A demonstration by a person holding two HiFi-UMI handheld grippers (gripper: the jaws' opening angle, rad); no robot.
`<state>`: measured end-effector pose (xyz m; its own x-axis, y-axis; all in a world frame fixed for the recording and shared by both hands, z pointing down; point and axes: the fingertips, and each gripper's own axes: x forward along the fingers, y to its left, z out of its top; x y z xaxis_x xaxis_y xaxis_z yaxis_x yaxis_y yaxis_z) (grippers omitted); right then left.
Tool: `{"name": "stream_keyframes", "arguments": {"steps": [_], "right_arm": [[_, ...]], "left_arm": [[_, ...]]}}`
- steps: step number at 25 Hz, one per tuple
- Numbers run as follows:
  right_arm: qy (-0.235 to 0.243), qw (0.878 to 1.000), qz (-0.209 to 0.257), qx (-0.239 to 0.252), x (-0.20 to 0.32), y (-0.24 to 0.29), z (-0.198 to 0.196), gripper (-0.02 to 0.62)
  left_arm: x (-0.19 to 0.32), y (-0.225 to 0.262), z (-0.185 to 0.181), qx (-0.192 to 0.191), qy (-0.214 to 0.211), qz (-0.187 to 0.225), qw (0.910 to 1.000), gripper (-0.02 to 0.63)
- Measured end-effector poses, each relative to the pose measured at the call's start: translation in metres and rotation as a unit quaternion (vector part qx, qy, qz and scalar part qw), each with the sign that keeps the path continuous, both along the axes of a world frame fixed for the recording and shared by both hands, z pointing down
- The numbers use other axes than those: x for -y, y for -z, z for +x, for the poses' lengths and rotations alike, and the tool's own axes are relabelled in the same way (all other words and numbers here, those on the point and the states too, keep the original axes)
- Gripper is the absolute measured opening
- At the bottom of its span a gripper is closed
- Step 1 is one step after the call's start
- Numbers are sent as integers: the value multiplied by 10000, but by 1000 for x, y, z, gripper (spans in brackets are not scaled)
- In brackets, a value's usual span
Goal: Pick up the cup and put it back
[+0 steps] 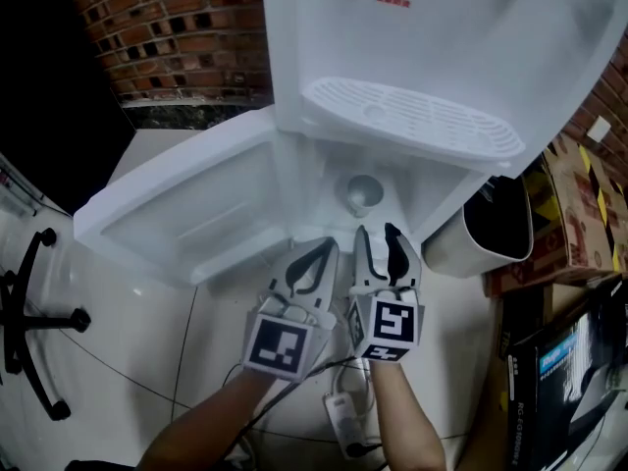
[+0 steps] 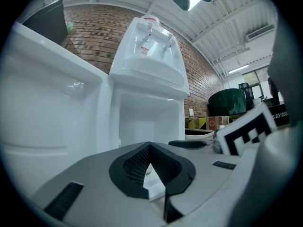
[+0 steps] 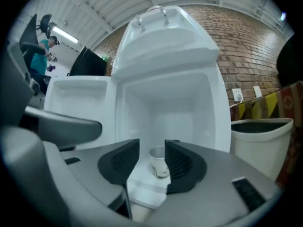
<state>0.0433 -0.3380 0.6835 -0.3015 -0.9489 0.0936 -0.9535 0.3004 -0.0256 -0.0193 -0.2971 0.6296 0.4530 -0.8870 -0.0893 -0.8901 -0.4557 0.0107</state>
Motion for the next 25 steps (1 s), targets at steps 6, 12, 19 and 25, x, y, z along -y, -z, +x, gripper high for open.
{"name": "stream_keyframes", "arguments": {"steps": [6,12,19,25], "right_arm": [[168,9992,372,-10,-33,49,-8,82],[177,9987,452,-157,-40,70,-6,5],[170,9996,216,-49,-49,110,-5,5],[342,9993,17,116,-68,188,-20,5]], "left_arm": [[-6,13,6,6,-60,130,9999,0],[-3,30,13,30,-128,252,9996,0],[-9,70,19,199,-312,127,9992,0],[-28,141,-1,388,-160,34,9991,0]]}}
